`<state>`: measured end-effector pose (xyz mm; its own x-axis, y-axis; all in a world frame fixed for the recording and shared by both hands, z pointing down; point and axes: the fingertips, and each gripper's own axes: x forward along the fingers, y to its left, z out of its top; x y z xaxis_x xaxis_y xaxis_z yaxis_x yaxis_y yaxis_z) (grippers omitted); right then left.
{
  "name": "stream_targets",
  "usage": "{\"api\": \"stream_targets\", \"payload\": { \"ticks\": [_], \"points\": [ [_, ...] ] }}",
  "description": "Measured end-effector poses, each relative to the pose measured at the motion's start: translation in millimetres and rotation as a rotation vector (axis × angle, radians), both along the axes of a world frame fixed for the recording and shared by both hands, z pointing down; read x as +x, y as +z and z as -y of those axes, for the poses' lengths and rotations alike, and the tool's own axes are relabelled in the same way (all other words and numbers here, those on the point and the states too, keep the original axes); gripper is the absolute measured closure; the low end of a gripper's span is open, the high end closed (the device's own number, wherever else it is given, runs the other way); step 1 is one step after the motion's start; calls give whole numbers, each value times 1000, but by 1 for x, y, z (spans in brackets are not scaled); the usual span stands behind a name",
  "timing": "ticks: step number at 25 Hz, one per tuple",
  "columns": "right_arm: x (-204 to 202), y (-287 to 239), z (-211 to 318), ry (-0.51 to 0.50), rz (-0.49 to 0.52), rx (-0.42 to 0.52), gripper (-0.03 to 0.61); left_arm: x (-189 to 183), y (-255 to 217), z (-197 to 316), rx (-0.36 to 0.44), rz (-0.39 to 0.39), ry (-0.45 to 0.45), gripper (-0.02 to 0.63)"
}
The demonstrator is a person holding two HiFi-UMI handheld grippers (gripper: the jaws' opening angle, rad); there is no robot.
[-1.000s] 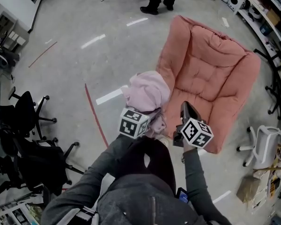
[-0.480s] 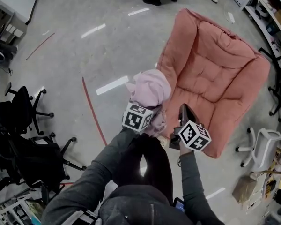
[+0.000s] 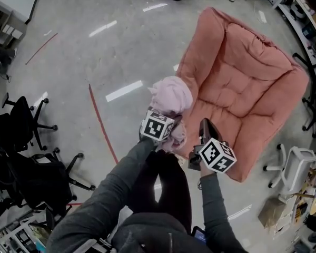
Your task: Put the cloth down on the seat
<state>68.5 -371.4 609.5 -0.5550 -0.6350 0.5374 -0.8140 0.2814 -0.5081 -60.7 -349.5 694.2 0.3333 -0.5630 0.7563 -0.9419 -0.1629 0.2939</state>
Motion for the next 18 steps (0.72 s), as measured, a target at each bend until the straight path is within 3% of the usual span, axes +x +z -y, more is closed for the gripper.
{"api": "stream_targets", "payload": {
  "ticks": [18],
  "points": [
    [5, 12, 12, 31, 14, -44, 554, -5, 52, 28, -144, -46, -46, 206]
  ]
}}
